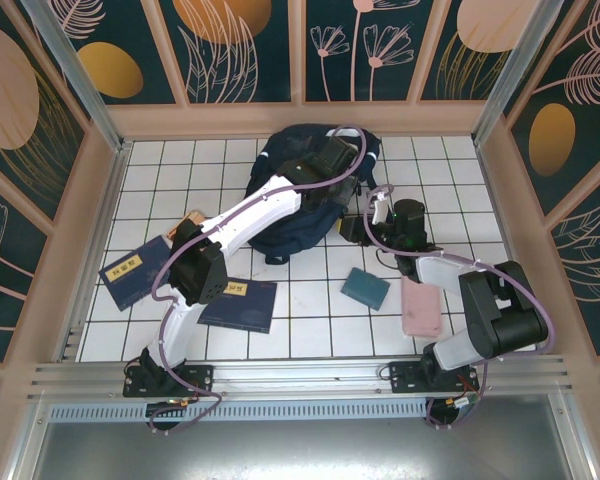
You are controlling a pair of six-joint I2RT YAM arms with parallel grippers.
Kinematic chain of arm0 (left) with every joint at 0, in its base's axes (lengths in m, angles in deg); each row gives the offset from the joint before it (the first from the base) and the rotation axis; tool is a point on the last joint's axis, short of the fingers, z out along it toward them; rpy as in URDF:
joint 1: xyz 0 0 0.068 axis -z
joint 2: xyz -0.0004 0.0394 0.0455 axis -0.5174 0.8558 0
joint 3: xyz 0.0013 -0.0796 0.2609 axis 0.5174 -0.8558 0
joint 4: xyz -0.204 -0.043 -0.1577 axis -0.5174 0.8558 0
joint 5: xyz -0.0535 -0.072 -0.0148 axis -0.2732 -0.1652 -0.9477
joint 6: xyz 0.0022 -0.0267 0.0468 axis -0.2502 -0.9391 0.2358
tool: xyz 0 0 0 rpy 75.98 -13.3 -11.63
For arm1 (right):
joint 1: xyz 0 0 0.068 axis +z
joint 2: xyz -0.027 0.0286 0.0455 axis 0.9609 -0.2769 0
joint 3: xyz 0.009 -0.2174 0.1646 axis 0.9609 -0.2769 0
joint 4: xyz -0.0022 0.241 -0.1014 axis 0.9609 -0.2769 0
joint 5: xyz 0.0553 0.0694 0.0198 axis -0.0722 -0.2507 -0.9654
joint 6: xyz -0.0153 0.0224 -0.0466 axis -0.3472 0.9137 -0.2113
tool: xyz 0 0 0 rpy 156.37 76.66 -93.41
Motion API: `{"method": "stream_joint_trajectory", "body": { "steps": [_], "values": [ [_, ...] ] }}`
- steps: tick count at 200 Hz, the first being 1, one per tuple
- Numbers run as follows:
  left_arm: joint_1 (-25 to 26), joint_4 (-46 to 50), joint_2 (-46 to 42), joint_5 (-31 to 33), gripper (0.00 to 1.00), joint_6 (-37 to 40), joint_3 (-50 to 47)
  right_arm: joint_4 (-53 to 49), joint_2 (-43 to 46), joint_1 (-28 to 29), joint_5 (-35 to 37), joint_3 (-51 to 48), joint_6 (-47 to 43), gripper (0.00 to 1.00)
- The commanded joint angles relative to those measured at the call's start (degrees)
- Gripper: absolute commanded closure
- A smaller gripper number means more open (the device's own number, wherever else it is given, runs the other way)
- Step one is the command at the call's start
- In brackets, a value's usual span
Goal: Pack the student bag
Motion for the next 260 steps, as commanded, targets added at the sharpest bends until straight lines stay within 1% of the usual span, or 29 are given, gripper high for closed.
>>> {"method": "stream_joint_trajectory", "body": {
  "steps": [1, 36, 50, 72, 84, 99, 112, 141, 159, 186, 220, 244, 260],
  "values": [
    [-0.6, -4.9, -3.3, 0.4, 1.00, -0.6, 0.2, -1.0, 1.1, -0.4, 1.5, 2.2, 0.5, 0.58],
    [-0.7, -5.0, -3.4, 0.3, 1.00, -0.3, 0.4, -2.5, -1.2, -1.0, 3.2, 5.6, 0.1, 0.57],
    [-0.6, -4.9, -3.6, 0.3, 1.00, -0.1, 0.4, -2.0, -1.5, -2.0, 2.3, 6.2, 1.0, 0.52],
    [-0.6, -4.9, -3.6, 0.5, 1.00, -0.1, 0.3, -1.8, -1.9, -2.6, 0.0, 7.2, 1.7, 0.48],
    [-0.6, -5.0, -3.5, 0.5, 1.00, -0.1, 0.3, -3.3, -2.6, -2.6, 0.0, 8.2, 1.2, 0.48],
    [-0.6, -5.0, -3.5, 0.4, 1.00, 0.0, 0.5, -4.3, -3.9, -2.6, -1.5, 9.2, 0.4, 0.54],
    [-0.6, -5.0, -3.6, 0.5, 1.00, -0.1, 0.6, -5.1, -4.6, -2.7, -0.8, 9.6, -0.1, 0.55],
    [-0.6, -5.1, -3.8, 0.1, 1.00, 0.0, 0.6, -6.9, -5.7, -2.8, 0.5, 11.4, -2.9, 0.49],
    [-0.6, -5.1, -3.7, -0.1, 1.00, 0.0, 0.6, -8.0, -7.3, -3.2, -0.7, 13.3, -4.2, 0.48],
    [-0.6, -5.1, -3.7, 0.1, 1.00, -0.1, 0.7, -9.6, -9.1, -3.1, -5.0, 15.2, -5.8, 0.60],
    [-0.6, -5.2, -3.8, 0.4, 1.00, -0.2, 0.7, -10.0, -7.2, -2.4, -6.0, 12.5, -6.6, 0.76],
    [-0.6, -5.5, -3.7, 0.5, 1.00, -0.1, 0.7, -10.5, -5.9, -2.2, -5.7, 11.4, -7.1, 0.81],
    [-0.7, -5.6, -3.6, 0.6, 1.00, 0.0, 0.8, -10.7, -5.5, -2.1, -5.7, 11.2, -7.3, 0.81]
  ]
}}
